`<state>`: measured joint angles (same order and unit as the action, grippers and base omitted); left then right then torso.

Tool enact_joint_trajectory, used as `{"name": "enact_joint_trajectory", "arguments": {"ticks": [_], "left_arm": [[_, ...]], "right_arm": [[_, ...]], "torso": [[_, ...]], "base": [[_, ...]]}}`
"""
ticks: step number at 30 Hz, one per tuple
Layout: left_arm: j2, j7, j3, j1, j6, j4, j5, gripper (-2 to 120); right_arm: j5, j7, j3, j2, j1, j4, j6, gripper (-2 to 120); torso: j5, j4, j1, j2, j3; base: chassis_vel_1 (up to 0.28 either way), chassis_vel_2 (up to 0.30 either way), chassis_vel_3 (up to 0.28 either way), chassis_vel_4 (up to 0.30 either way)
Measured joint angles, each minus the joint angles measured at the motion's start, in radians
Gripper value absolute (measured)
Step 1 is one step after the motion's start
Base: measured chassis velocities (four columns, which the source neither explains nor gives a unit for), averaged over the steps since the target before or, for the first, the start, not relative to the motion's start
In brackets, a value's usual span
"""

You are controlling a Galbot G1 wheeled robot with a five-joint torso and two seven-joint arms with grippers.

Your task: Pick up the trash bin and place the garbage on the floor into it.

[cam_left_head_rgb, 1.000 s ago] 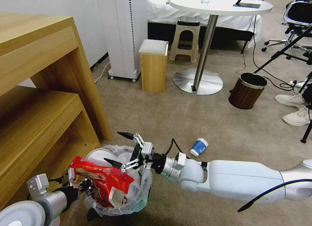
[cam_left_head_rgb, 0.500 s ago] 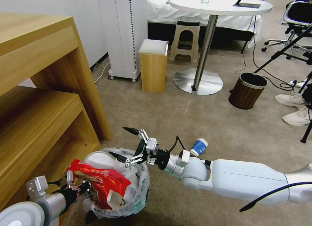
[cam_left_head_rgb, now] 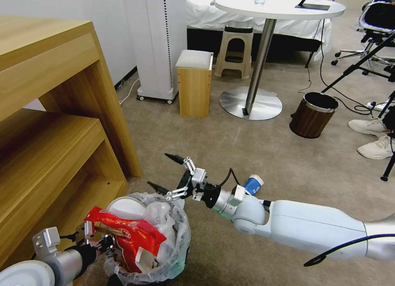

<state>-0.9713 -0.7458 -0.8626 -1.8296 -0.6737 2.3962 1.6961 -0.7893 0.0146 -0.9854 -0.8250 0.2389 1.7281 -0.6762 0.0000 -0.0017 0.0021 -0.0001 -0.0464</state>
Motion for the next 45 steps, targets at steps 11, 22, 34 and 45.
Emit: {"name": "enact_joint_trajectory", "arguments": {"ticks": [11,22,34,45], "left_arm": [[0.013,-0.012,-0.013,-0.015,0.000,0.011,0.015,0],[0.038,-0.019,-0.053,-0.029,0.001,0.023,0.043,0],[0.034,-0.023,-0.058,-0.037,0.003,0.032,0.037,0],[0.027,-0.024,-0.058,-0.051,0.004,0.055,0.034,0]], "right_arm": [[0.042,-0.009,0.154,0.070,0.143,-0.076,-0.008,100],[0.057,0.010,0.292,0.144,0.224,-0.108,-0.009,100],[0.141,0.083,0.454,0.191,0.327,-0.174,0.012,100],[0.257,0.177,0.602,0.169,0.464,-0.261,0.041,100]], "torso": [[0.0000,-0.0002,0.000,0.000,0.000],[0.0003,0.0001,0.000,0.000,0.000],[-0.0001,0.0001,0.000,0.000,0.000],[0.0002,0.0002,0.000,0.000,0.000]], "base": [[0.000,0.000,0.000,0.000],[0.000,0.000,0.000,0.000],[0.000,0.000,0.000,0.000],[0.000,0.000,0.000,0.000]]}}
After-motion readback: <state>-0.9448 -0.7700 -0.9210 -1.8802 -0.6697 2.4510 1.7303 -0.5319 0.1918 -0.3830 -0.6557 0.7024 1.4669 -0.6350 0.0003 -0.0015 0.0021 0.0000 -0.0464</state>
